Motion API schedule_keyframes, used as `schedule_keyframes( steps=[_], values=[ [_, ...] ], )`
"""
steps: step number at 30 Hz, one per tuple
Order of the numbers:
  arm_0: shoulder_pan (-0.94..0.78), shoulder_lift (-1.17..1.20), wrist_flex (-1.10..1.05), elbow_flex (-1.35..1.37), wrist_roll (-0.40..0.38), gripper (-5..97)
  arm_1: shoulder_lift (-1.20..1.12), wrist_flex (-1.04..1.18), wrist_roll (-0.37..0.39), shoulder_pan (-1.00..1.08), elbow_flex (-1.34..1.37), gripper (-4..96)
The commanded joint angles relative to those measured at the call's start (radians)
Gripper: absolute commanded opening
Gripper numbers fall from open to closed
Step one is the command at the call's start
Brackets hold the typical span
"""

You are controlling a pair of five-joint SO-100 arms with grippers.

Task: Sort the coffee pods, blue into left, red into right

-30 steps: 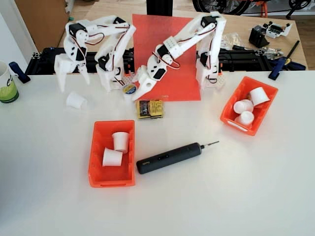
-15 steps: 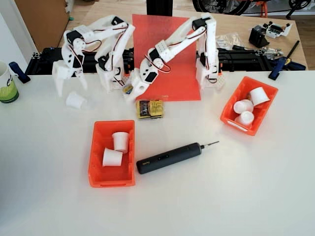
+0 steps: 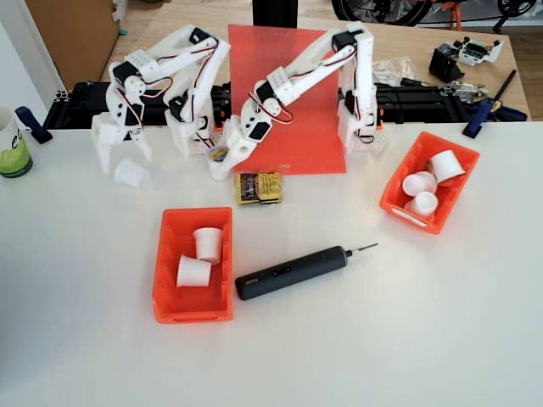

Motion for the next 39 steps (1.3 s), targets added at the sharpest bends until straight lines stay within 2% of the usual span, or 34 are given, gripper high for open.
schedule_keyframes(
  steps=[1, 9, 17, 25, 31, 35, 39],
  values=[
    [0.000, -0.005, -0.015, -0.005, -0.434, 40, 0.018, 0.025, -0.025, 0.006, -0.064, 21.1],
    [0.003, -0.002, -0.043, 0.044, -0.439, 40, 0.061, 0.238, -0.101, -0.034, -0.302, 21.4],
    [0.006, 0.011, -0.063, 0.086, -0.459, 40, 0.173, 0.276, -0.104, -0.163, -0.347, 21.1],
    [0.000, 0.037, -0.061, 0.126, -0.491, 40, 0.160, 0.029, -0.120, -0.331, -0.385, 20.4],
    [-0.009, 0.054, -0.063, 0.129, -0.503, 40, 0.023, -0.120, -0.147, -0.394, -0.483, 20.8],
    [-0.009, 0.086, -0.063, 0.130, -0.514, 40, -0.083, -0.221, -0.066, -0.443, -0.483, 20.5],
    [-0.025, 0.087, -0.089, 0.130, -0.512, 40, -0.216, -0.350, -0.026, -0.471, -0.523, 21.2]
  ],
)
